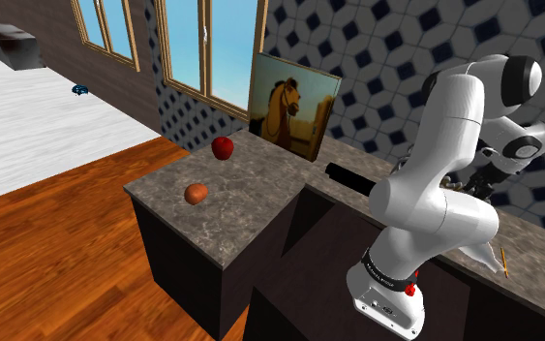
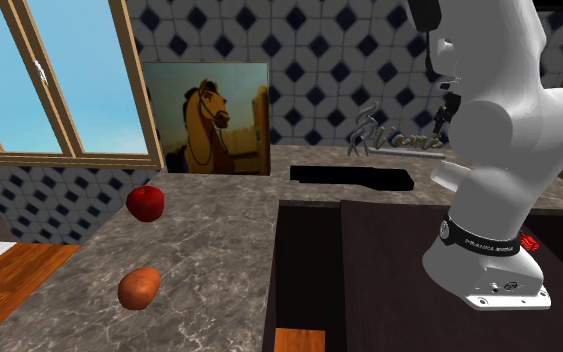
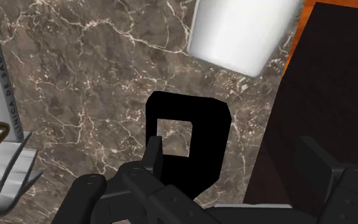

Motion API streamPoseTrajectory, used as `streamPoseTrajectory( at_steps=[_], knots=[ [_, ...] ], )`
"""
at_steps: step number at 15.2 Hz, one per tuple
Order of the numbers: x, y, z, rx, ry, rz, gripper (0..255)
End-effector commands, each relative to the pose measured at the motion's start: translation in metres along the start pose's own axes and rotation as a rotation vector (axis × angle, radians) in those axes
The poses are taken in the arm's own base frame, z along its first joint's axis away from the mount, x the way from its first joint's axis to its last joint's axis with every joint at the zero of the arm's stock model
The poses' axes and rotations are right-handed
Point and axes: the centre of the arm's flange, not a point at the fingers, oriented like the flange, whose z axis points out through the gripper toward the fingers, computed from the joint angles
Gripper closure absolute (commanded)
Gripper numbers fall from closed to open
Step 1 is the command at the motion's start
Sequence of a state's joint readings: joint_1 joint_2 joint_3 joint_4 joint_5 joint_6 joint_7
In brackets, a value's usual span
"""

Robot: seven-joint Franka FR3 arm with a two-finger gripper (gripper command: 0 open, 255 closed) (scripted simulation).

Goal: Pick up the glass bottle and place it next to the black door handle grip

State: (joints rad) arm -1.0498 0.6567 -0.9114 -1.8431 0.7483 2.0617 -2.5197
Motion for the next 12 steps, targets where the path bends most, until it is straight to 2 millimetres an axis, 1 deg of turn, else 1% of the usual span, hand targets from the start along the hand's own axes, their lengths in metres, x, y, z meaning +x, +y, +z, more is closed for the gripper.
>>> streamPoseTrajectory(
  at_steps=[1, 4, 12],
  knots=[
    [0.000, -0.001, -0.016, 0.000, 0.000, 0.000, 0],
    [0.000, -0.001, -0.053, 0.000, 0.000, 0.000, 0],
    [0.000, -0.001, -0.053, 0.000, 0.000, 0.000, 0]
  ],
)
